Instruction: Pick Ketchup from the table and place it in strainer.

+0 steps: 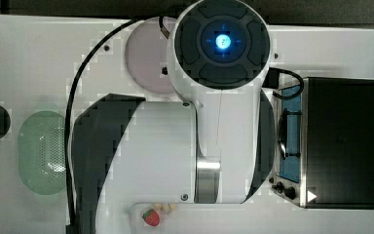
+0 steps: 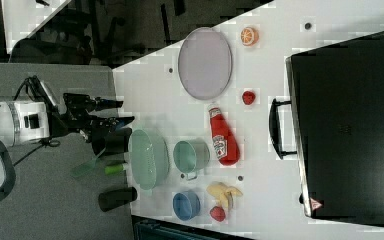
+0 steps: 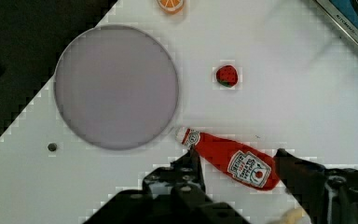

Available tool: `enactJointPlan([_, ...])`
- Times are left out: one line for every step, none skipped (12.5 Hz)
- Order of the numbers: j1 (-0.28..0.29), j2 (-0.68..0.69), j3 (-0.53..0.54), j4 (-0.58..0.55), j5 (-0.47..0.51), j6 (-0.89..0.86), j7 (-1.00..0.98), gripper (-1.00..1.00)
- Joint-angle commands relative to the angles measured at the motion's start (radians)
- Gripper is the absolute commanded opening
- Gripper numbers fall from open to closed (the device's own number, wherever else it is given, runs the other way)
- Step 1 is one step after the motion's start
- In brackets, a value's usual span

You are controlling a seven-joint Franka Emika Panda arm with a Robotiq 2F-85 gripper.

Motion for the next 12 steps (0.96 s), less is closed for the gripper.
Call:
enactJointPlan([-0.102, -0.172, 0.066, -0.074, 0.016, -0.145, -0.056, 0.58])
enactJointPlan([-0.101, -0.163, 0.068, -0.083, 0.016, -0.139, -0.062, 0.80])
enactJointPlan([-0.101, -0.151, 0.071, -0.100, 0.016, -0.135, -0.071, 1.00])
enactJointPlan([-0.100, -0.137, 0.076, -0.122, 0.016, -0.131, -0.091, 1.00])
enactJointPlan([-0.099, -0.120, 0.081, -0.147, 0.016, -0.120, -0.132, 1.00])
enactJointPlan([-0.098, -0.104, 0.086, -0.175, 0.016, -0.100, -0.188, 1.00])
enactJointPlan([-0.098, -0.086, 0.093, -0.205, 0.015, -0.074, -0.261, 1.00])
enactJointPlan([-0.098, -0.069, 0.098, -0.237, 0.015, -0.045, -0.348, 1.00])
enactJointPlan([-0.098, -0.051, 0.104, -0.267, 0.015, -0.014, -0.447, 1.00])
enactJointPlan([-0.098, -0.034, 0.107, -0.297, 0.015, 0.022, -0.561, 1.00])
enactJointPlan([-0.097, -0.020, 0.111, -0.329, 0.015, 0.074, -0.681, 1.00])
enactJointPlan([-0.097, -0.009, 0.114, -0.361, 0.015, 0.135, -0.788, 1.00])
